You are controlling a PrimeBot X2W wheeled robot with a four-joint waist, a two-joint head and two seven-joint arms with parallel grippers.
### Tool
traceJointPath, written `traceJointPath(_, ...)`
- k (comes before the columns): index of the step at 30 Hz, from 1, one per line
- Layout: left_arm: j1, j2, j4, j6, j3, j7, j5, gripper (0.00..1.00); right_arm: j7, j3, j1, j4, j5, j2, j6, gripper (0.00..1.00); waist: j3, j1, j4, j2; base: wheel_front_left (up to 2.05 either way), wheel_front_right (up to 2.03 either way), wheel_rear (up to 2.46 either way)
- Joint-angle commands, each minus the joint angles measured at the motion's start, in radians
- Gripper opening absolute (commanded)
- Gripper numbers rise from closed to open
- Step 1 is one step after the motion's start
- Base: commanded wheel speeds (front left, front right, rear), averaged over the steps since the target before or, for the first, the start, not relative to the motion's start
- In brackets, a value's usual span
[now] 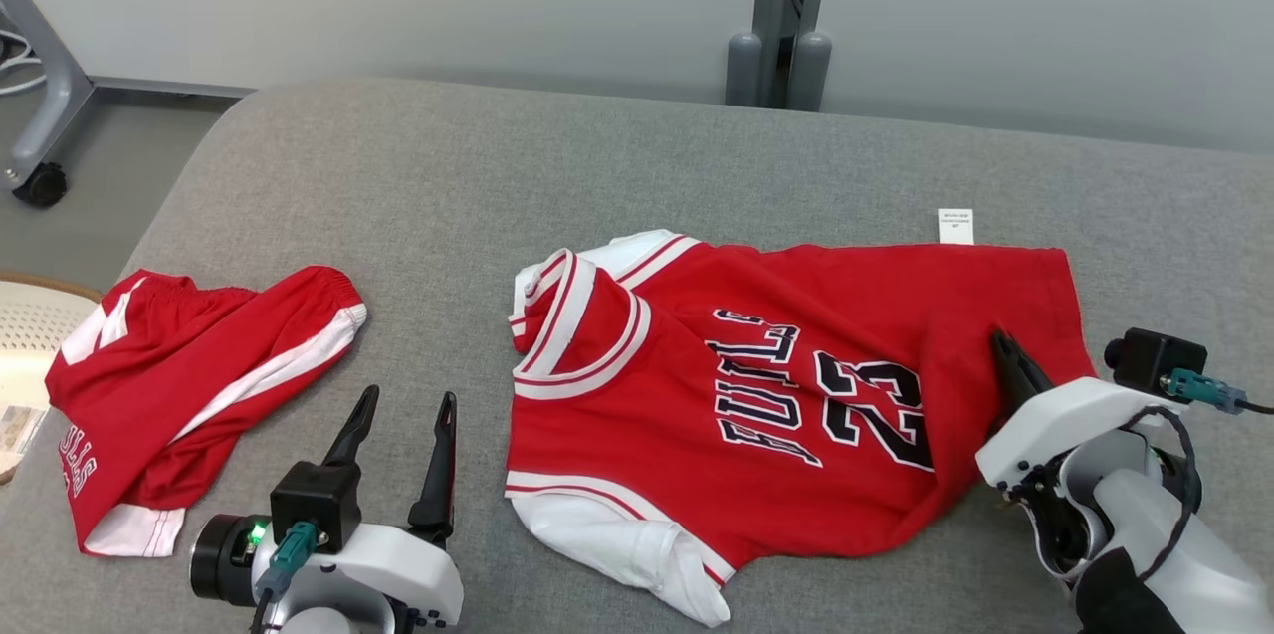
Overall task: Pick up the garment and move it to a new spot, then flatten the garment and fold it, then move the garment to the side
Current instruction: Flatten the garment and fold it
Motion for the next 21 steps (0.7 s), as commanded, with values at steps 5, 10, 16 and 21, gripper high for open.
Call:
traceJointPath(5, 0.028, 0.004, 0.0, 0.011, -0.002, 0.0, -0.017, 1.0, -0.011, -0.031, 0.064, -0.061, 0.024, -0.053, 0.0, 0.0, -0.05, 0.0, -0.032, 0.0, 0.0, 0.0, 0.0)
traceJointPath(10, 0.051, 0.004, 0.005, 0.014, -0.014, 0.0, -0.026, 1.0, -0.01, -0.138, 0.141, -0.117, -0.008, -0.086, 0.0, 0.0, -0.083, 0.0, -0.061, 0.0, 0.0, 0.0, 0.0)
traceJointPath(16, 0.072, 0.005, 0.045, -0.01, -0.052, 0.0, -0.042, 1.0, -0.009, -0.2, 0.204, -0.147, -0.069, -0.063, 0.0, 0.0, -0.094, 0.0, -0.087, 0.0, 0.0, 0.0, 0.0)
traceJointPath(21, 0.079, 0.005, 0.102, -0.032, -0.079, 0.0, -0.051, 1.0, -0.009, -0.221, 0.208, -0.141, -0.107, -0.037, 0.0, 0.0, -0.098, 0.0, -0.094, 0.0, 0.0, 0.0, 0.0)
